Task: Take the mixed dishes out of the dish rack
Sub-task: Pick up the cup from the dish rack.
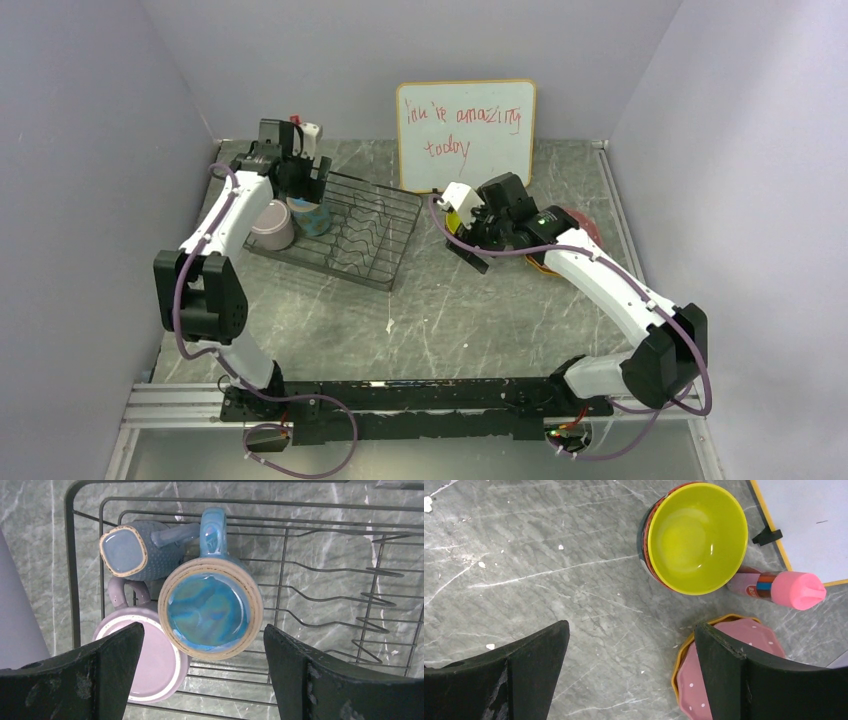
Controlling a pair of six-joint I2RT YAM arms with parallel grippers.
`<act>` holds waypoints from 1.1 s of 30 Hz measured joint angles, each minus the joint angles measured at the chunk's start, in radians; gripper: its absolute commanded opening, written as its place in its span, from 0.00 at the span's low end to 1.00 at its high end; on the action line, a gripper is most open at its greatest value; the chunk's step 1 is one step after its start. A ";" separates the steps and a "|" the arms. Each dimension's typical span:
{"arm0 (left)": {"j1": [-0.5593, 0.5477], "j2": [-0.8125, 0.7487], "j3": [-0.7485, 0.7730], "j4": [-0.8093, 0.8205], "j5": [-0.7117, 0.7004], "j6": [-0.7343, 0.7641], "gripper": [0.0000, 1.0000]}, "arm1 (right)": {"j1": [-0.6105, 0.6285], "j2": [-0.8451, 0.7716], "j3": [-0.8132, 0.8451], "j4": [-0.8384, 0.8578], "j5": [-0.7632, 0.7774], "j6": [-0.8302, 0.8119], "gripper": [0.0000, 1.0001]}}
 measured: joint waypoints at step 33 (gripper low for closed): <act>0.077 0.185 0.119 -0.101 0.186 -0.050 0.95 | -0.003 0.032 -0.003 0.007 -0.032 -0.003 0.99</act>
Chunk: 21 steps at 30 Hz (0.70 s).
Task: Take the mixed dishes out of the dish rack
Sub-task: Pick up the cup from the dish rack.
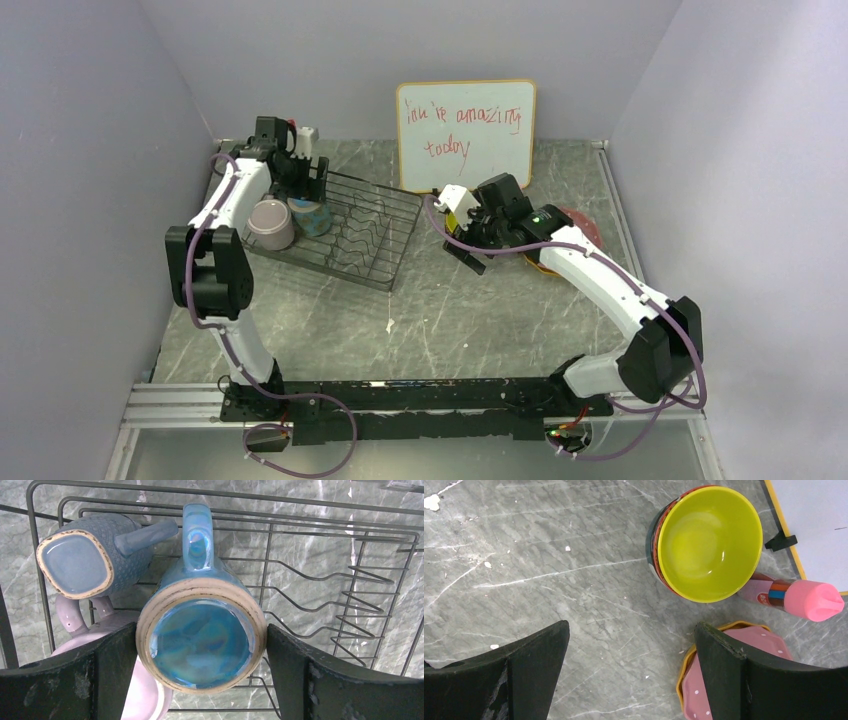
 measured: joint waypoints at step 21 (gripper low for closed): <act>-0.001 0.011 -0.026 0.039 0.009 -0.002 0.56 | 0.000 0.008 0.000 0.000 0.000 -0.003 0.99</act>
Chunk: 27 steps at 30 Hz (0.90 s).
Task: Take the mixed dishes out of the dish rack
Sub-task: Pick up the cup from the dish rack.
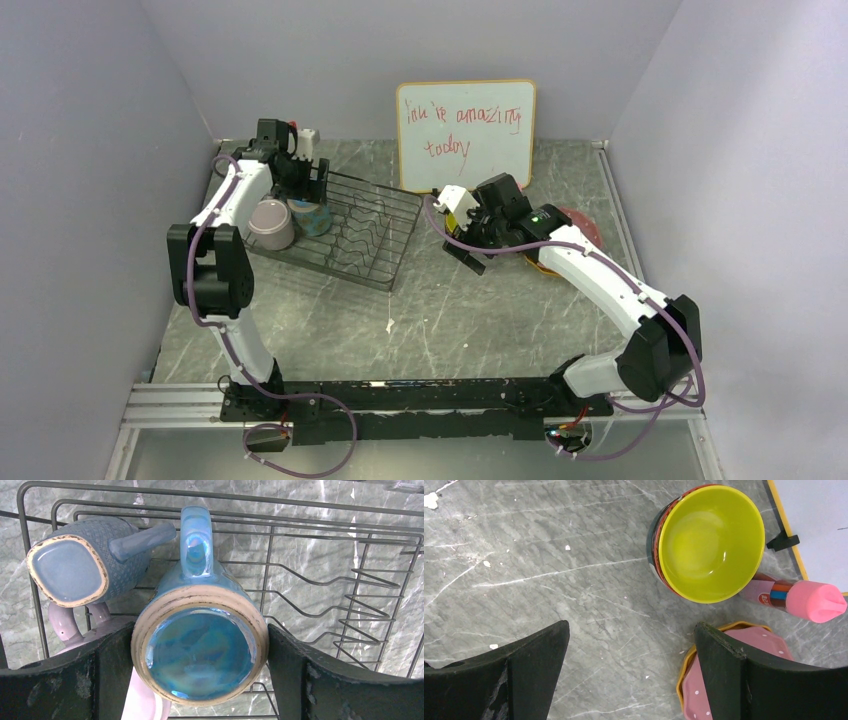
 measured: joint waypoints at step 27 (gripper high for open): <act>0.001 -0.047 0.063 -0.137 0.055 -0.026 0.03 | 0.000 0.000 0.234 -0.013 -0.015 0.001 0.99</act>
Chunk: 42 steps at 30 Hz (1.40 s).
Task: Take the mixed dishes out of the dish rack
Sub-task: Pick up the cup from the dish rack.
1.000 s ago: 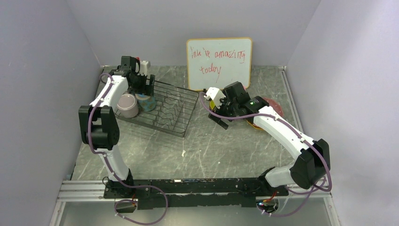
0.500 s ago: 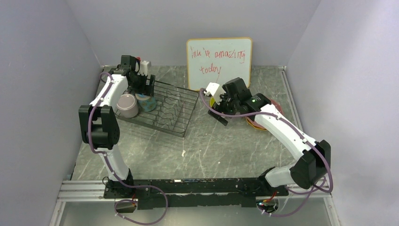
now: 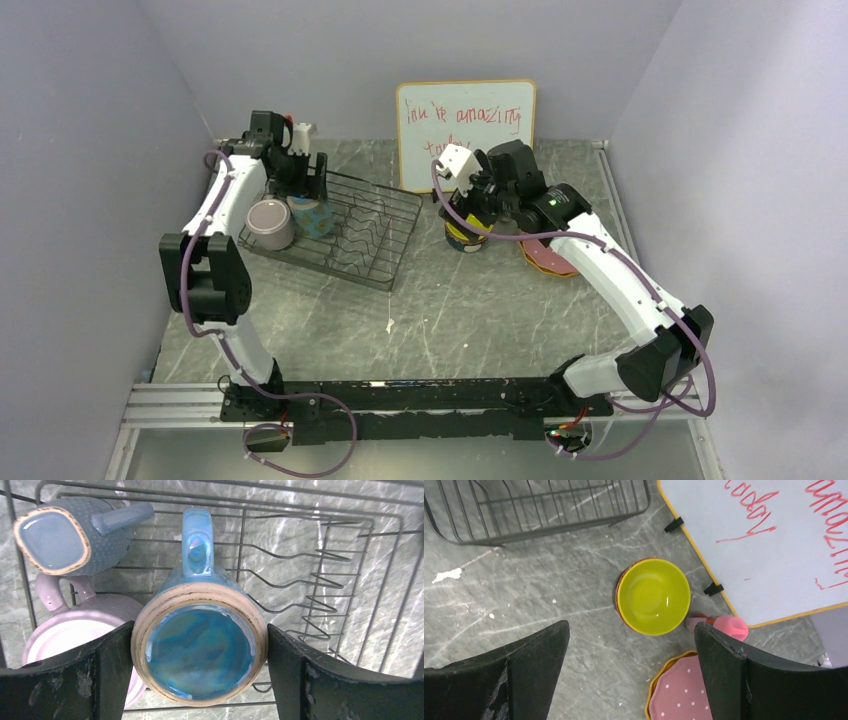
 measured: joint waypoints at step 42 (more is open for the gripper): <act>-0.042 -0.160 -0.217 0.376 0.620 -0.748 0.03 | -0.223 0.140 -0.230 0.718 -0.713 1.018 0.96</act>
